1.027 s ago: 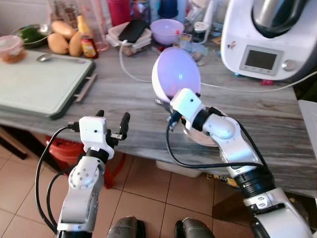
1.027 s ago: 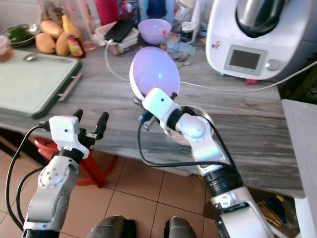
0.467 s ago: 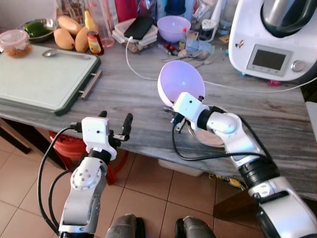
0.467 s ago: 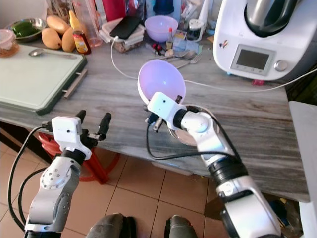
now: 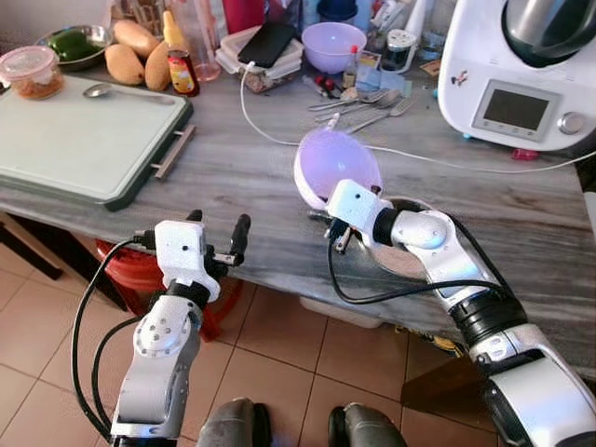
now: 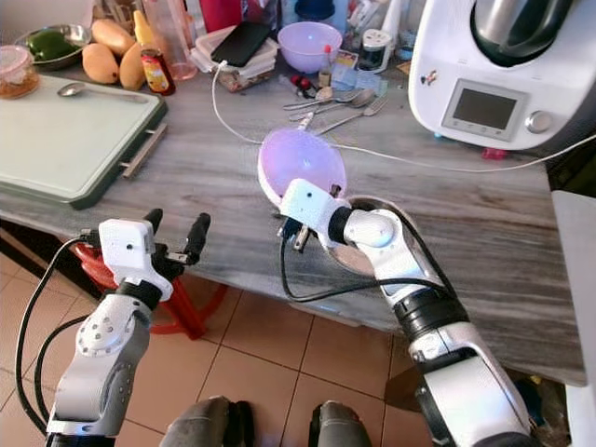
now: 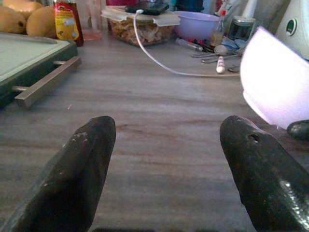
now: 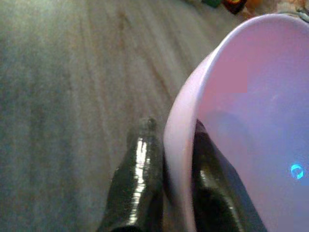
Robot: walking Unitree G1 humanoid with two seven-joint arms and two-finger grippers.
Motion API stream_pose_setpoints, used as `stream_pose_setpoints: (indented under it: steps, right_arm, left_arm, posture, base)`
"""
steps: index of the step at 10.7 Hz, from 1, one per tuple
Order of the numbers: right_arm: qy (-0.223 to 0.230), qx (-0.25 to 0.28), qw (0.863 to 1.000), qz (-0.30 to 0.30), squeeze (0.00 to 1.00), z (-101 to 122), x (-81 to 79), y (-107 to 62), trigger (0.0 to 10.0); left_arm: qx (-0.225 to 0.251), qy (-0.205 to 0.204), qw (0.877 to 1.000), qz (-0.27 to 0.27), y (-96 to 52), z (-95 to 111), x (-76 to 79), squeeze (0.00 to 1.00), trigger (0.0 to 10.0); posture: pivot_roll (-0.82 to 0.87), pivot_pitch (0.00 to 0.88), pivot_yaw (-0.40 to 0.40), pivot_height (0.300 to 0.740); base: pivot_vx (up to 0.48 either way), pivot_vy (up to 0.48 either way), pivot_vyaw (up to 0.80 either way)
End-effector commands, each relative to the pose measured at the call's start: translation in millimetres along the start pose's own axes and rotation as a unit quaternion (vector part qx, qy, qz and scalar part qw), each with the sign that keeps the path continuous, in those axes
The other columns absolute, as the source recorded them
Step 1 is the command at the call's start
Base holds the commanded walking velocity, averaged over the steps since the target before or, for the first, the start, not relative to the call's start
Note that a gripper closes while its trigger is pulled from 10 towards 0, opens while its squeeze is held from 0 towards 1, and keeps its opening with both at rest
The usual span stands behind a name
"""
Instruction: Setting the table
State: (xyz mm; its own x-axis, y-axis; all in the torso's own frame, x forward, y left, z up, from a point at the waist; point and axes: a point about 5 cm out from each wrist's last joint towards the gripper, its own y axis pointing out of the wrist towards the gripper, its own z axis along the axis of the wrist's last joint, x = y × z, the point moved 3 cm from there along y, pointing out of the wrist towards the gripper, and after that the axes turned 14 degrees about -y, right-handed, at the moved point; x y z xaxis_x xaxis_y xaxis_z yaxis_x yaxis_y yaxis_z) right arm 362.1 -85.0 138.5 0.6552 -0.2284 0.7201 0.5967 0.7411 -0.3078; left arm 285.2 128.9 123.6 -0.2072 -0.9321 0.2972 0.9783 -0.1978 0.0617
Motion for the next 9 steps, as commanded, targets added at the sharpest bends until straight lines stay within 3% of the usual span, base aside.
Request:
stream_pose_setpoints:
  steps: [1, 2, 3, 5, 9]
  right_arm:
    - [-0.018, 0.004, 1.000, 0.009, 1.00, 4, 2.6, 1.1, 10.0]
    - [-0.021, 0.002, 1.000, 0.010, 1.00, 3, 2.5, 0.4, 10.0]
    - [-0.079, -0.024, 0.996, 0.020, 1.00, -3, 2.9, -2.2, 10.0]
    - [-0.045, -0.015, 0.998, 0.029, 1.00, -1, 7.0, -4.3, 10.0]
    - [-0.079, -0.022, 0.995, 0.053, 1.00, 6, 25.9, -17.2, 10.0]
  left_arm:
    - [-0.001, 0.001, 1.000, -0.002, -2.0, 1, 1.3, 0.00, 10.0]
    - [-0.003, 0.001, 1.000, -0.004, -1.4, 0, 1.9, 0.00, 10.0]
    - [-0.004, 0.001, 1.000, -0.005, -0.9, 0, 2.2, 0.00, 10.0]
    - [-0.006, 0.000, 1.000, -0.007, 0.4, -1, 2.4, 0.00, 10.0]
    - [-0.006, 0.000, 1.000, -0.007, 3.9, -1, 2.1, 0.00, 10.0]
  posture:
    - [-0.02, 0.141, 0.018, 0.740]
    - [-0.02, 0.140, 0.020, 0.740]
    - [-0.02, 0.138, 0.022, 0.740]
    - [-0.02, 0.134, 0.022, 0.740]
    - [-0.03, 0.116, 0.023, 0.740]
  base:
    - [0.000, 0.000, 0.00]
    - [0.000, 0.000, 0.00]
    - [0.000, 0.000, 0.00]
    - [0.000, 0.000, 0.00]
    - [0.000, 0.000, 0.00]
